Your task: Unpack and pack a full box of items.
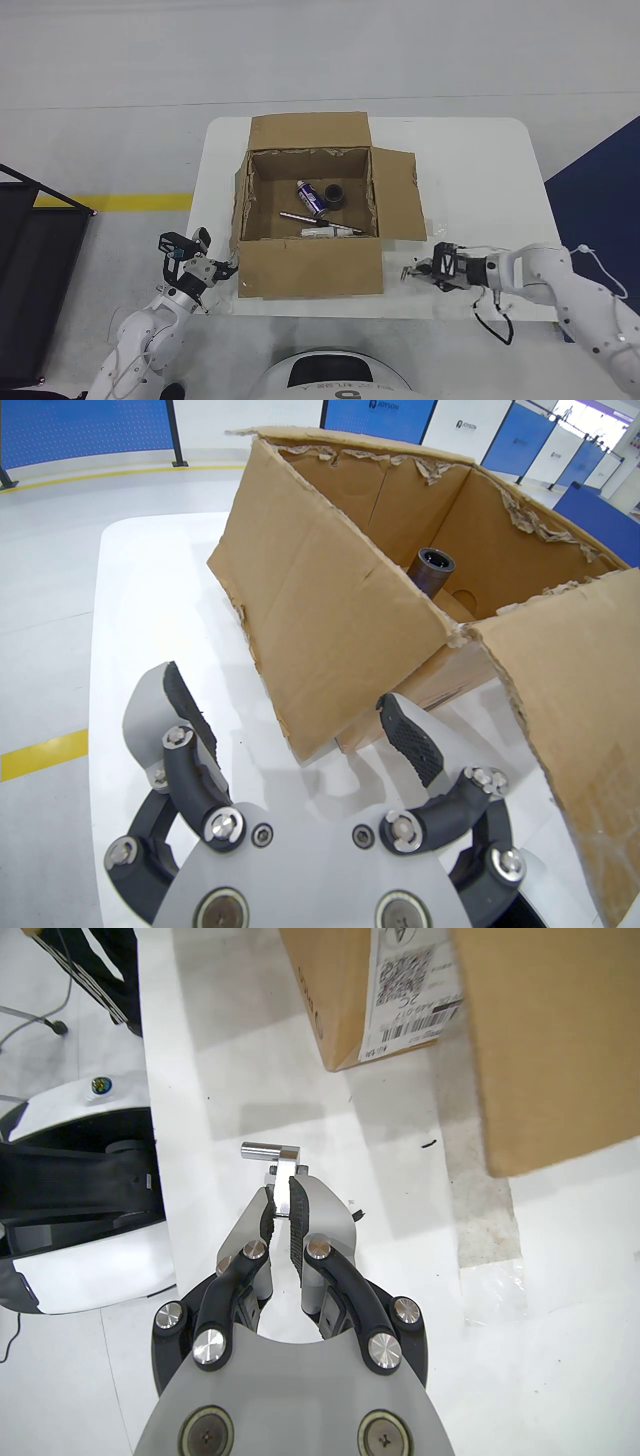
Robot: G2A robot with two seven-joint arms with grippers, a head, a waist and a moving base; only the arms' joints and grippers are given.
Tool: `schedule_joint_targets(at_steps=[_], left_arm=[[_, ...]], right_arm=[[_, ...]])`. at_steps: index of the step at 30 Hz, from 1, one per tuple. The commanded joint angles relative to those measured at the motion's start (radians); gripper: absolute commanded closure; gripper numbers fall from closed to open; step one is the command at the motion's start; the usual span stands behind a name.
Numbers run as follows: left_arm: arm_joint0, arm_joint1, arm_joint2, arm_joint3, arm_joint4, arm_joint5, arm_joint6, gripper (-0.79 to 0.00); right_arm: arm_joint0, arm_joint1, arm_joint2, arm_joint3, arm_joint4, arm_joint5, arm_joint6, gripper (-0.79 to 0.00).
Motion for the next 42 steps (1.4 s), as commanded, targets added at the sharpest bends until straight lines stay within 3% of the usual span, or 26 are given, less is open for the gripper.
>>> schedule_joint_targets(at_steps=[1,10,28,31,37,42], left_arm=[[0.0,0.0,0.0,0.0,0.0,0.0,0.0,-0.785],[0.0,0.0,0.0,0.0,0.0,0.0,0.0,-0.785],[0.0,0.0,0.0,0.0,0.0,0.0,0.0,-0.785],[0.0,0.0,0.0,0.0,0.0,0.0,0.0,-0.785],[0.0,0.0,0.0,0.0,0.0,0.0,0.0,-0.785],[0.0,0.0,0.0,0.0,0.0,0.0,0.0,-0.785]], right_arm=[[-0.016,0.008,0.043,0.017,-0.001,-0.029,-0.053,0.0],[-0.143,0.039,0.226,0.061,0.016,-0.074,-0.24,0.0],[-0.185,0.048,0.276,0.024,0.082,-0.074,-0.221,0.0],[-0.192,0.039,0.271,0.022,0.13,-0.007,-0.234,0.0],[-0.068,0.014,0.225,-0.006,0.228,0.031,-0.248,0.0],[0.109,-0.02,0.1,-0.052,0.369,0.053,-0.105,0.0]])
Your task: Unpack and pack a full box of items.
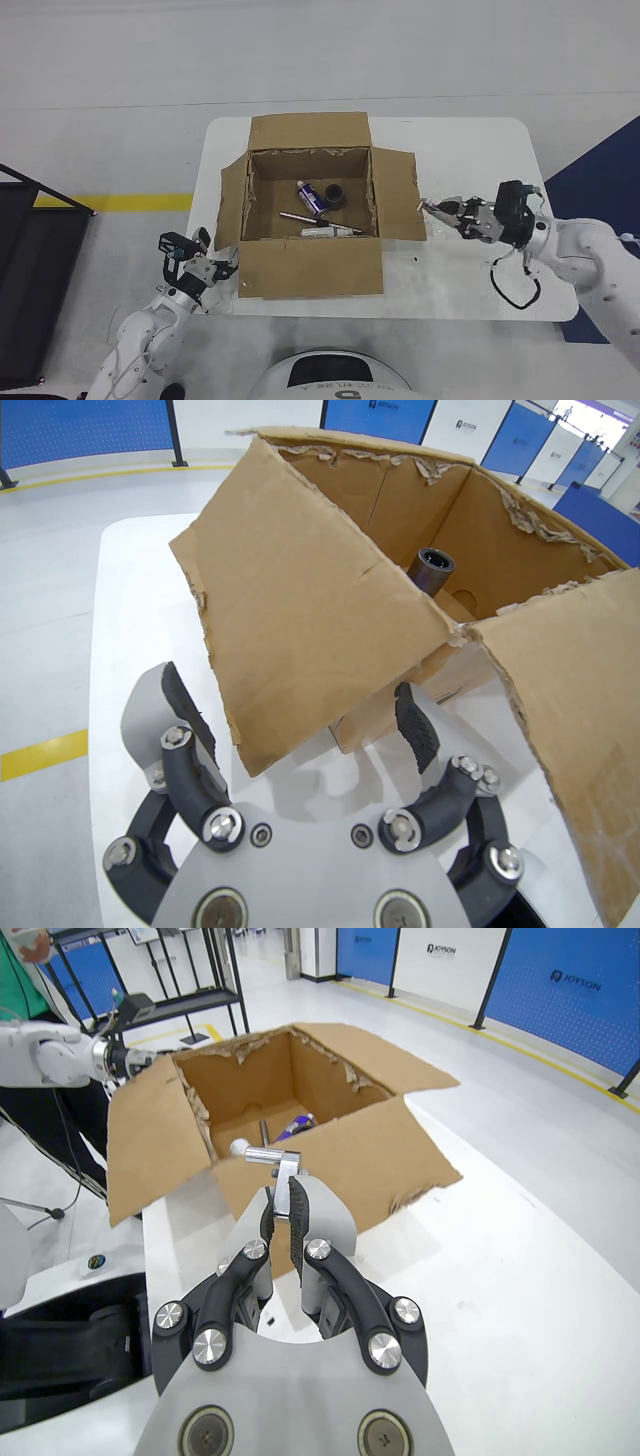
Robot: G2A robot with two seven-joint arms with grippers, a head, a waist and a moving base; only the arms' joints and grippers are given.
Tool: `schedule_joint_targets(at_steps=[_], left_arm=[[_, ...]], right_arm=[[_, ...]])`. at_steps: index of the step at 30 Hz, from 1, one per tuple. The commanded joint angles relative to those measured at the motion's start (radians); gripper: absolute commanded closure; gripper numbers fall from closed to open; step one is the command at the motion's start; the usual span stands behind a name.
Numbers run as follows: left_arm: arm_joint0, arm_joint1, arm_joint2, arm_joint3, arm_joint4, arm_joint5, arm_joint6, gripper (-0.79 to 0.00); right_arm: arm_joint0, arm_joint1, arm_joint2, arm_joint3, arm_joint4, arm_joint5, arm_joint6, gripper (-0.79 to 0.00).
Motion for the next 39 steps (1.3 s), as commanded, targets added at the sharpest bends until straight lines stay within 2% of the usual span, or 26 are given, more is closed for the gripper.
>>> schedule_joint_targets(at_steps=[1,5,8,12,16,19,22,25,28,31,34,39], left_arm=[[0.0,0.0,0.0,0.0,0.0,0.0,0.0,-0.785],[0.0,0.0,0.0,0.0,0.0,0.0,0.0,-0.785],[0.0,0.0,0.0,0.0,0.0,0.0,0.0,-0.785],[0.0,0.0,0.0,0.0,0.0,0.0,0.0,-0.785],[0.0,0.0,0.0,0.0,0.0,0.0,0.0,-0.785],[0.0,0.0,0.0,0.0,0.0,0.0,0.0,-0.785],[0.0,0.0,0.0,0.0,0.0,0.0,0.0,-0.785],[0.0,0.0,0.0,0.0,0.0,0.0,0.0,-0.785],[0.0,0.0,0.0,0.0,0.0,0.0,0.0,-0.785],[0.0,0.0,0.0,0.0,0.0,0.0,0.0,-0.785],[0.0,0.0,0.0,0.0,0.0,0.0,0.0,-0.785],[0.0,0.0,0.0,0.0,0.0,0.0,0.0,-0.785]], right_arm=[[0.08,-0.015,-0.066,-0.033,0.044,0.031,0.104,0.0],[0.26,-0.064,-0.248,-0.084,0.147,0.099,0.348,0.0],[0.404,-0.117,-0.392,-0.064,0.213,0.175,0.489,0.0],[0.57,-0.197,-0.561,0.007,0.239,0.242,0.608,0.0],[0.678,-0.278,-0.7,0.072,0.204,0.338,0.677,-0.003],[0.736,-0.331,-0.777,0.112,0.148,0.396,0.709,-0.206],[0.77,-0.374,-0.831,0.143,0.11,0.422,0.713,-0.265],[0.793,-0.399,-0.843,0.184,0.106,0.42,0.698,-0.32],[0.795,-0.403,-0.82,0.201,0.109,0.403,0.659,-0.323],[0.77,-0.38,-0.748,0.205,0.139,0.353,0.588,-0.326],[0.715,-0.335,-0.628,0.213,0.159,0.299,0.511,-0.323],[0.549,-0.242,-0.38,0.217,0.196,0.169,0.41,-0.329]])
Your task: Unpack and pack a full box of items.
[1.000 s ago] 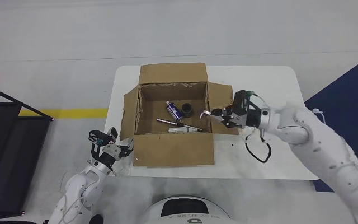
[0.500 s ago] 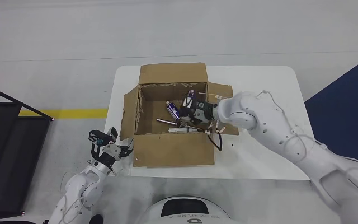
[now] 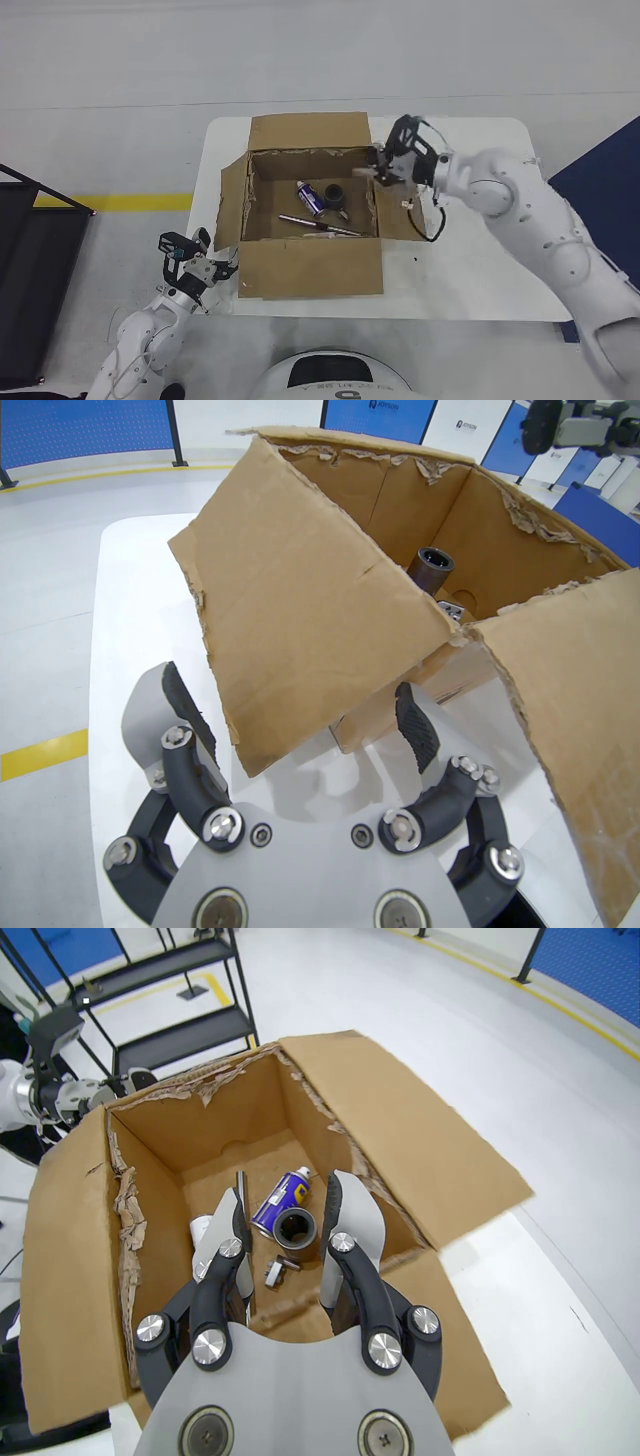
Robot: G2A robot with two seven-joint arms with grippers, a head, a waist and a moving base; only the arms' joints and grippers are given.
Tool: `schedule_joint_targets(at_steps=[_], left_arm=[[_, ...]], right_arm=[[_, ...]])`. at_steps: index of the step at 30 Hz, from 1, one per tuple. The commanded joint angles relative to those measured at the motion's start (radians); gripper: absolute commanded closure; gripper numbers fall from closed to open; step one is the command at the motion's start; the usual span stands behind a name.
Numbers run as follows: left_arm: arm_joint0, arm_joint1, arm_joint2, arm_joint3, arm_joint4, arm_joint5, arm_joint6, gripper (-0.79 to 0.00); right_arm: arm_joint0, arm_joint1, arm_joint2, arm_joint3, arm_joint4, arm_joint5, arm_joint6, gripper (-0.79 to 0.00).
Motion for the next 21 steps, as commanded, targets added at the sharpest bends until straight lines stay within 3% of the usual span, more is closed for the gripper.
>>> schedule_joint_targets(at_steps=[1,5,6,7,9,15,21], left_arm=[[0.0,0.0,0.0,0.0,0.0,0.0,0.0,-0.785],[0.0,0.0,0.0,0.0,0.0,0.0,0.0,-0.785],[0.0,0.0,0.0,0.0,0.0,0.0,0.0,-0.785],[0.0,0.0,0.0,0.0,0.0,0.0,0.0,-0.785],[0.0,0.0,0.0,0.0,0.0,0.0,0.0,-0.785],[0.0,0.0,0.0,0.0,0.0,0.0,0.0,-0.785],[0.009,-0.003,0.016,0.0,-0.017,0.05,0.009,-0.785]], right_arm=[[-0.071,0.032,0.104,0.004,0.011,-0.052,-0.024,-0.329],[-0.188,0.077,0.253,0.032,0.029,-0.148,-0.054,-0.366],[-0.21,0.086,0.283,0.044,0.03,-0.17,-0.06,-0.409],[-0.228,0.092,0.309,0.055,0.026,-0.191,-0.064,-0.579],[-0.255,0.103,0.355,0.084,0.008,-0.21,-0.072,-0.782],[-0.284,0.11,0.403,0.139,-0.02,-0.266,-0.102,-0.785],[-0.233,0.097,0.37,0.162,-0.049,-0.299,-0.094,-0.785]])
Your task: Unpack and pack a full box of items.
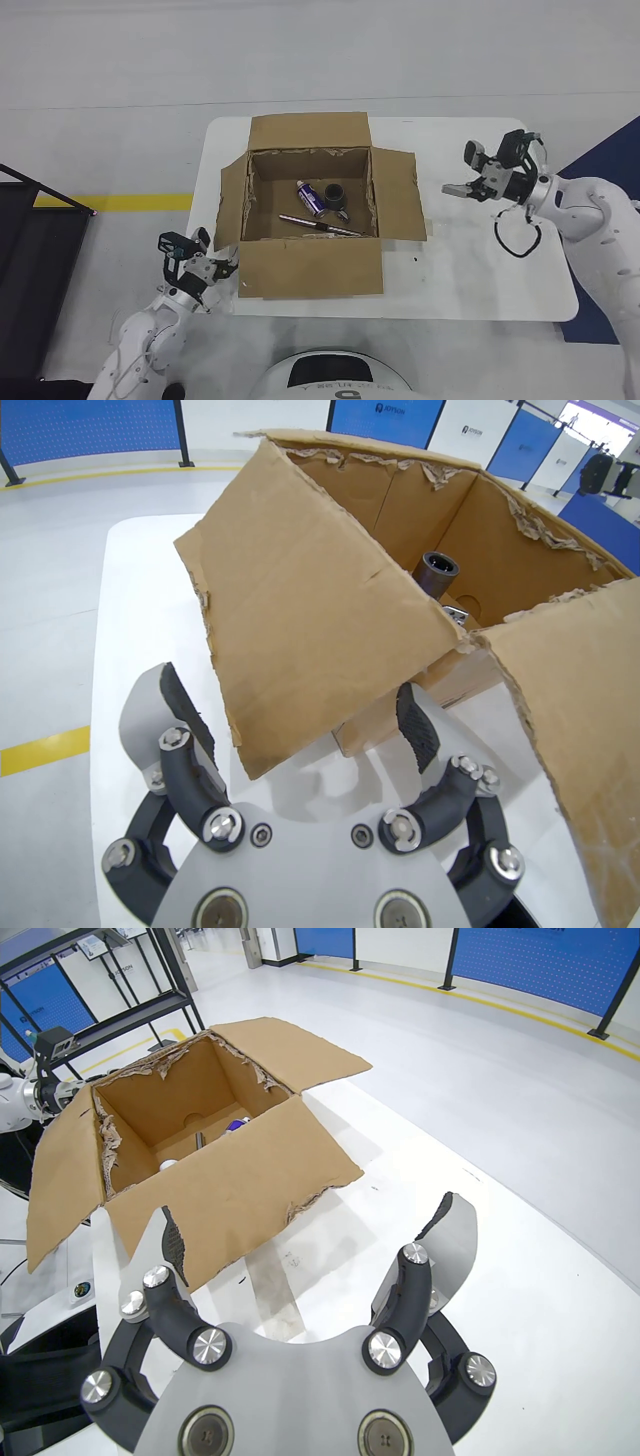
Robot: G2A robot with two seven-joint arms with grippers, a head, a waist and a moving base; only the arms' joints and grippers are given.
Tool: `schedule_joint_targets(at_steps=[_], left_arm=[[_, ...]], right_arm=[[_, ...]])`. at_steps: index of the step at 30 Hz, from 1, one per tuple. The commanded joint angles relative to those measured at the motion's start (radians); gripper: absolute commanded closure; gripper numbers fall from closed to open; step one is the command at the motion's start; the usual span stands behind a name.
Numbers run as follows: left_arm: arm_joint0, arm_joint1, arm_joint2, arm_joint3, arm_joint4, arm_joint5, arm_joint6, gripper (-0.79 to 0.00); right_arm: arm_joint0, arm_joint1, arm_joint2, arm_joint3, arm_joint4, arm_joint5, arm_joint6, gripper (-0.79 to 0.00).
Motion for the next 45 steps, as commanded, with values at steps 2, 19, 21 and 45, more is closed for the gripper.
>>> schedule_joint_targets(at_steps=[2,19,21,45], left_arm=[[0.011,-0.002,0.004,0.0,-0.004,0.037,0.023,-0.785],[0.072,-0.022,-0.041,-0.037,-0.121,0.245,0.263,-0.785],[0.073,-0.021,-0.043,-0.061,-0.106,0.236,0.238,-0.785],[-0.063,-0.018,0.081,-0.155,-0.03,0.141,-0.062,-0.785]], right_arm=[[0.032,-0.008,-0.02,0.013,-0.011,-0.005,0.005,-0.785],[0.106,-0.029,-0.085,0.089,-0.019,-0.013,-0.009,-0.785],[0.106,-0.029,-0.085,0.089,-0.019,-0.013,-0.009,-0.785],[0.106,-0.029,-0.085,0.089,-0.019,-0.013,-0.009,-0.785]])
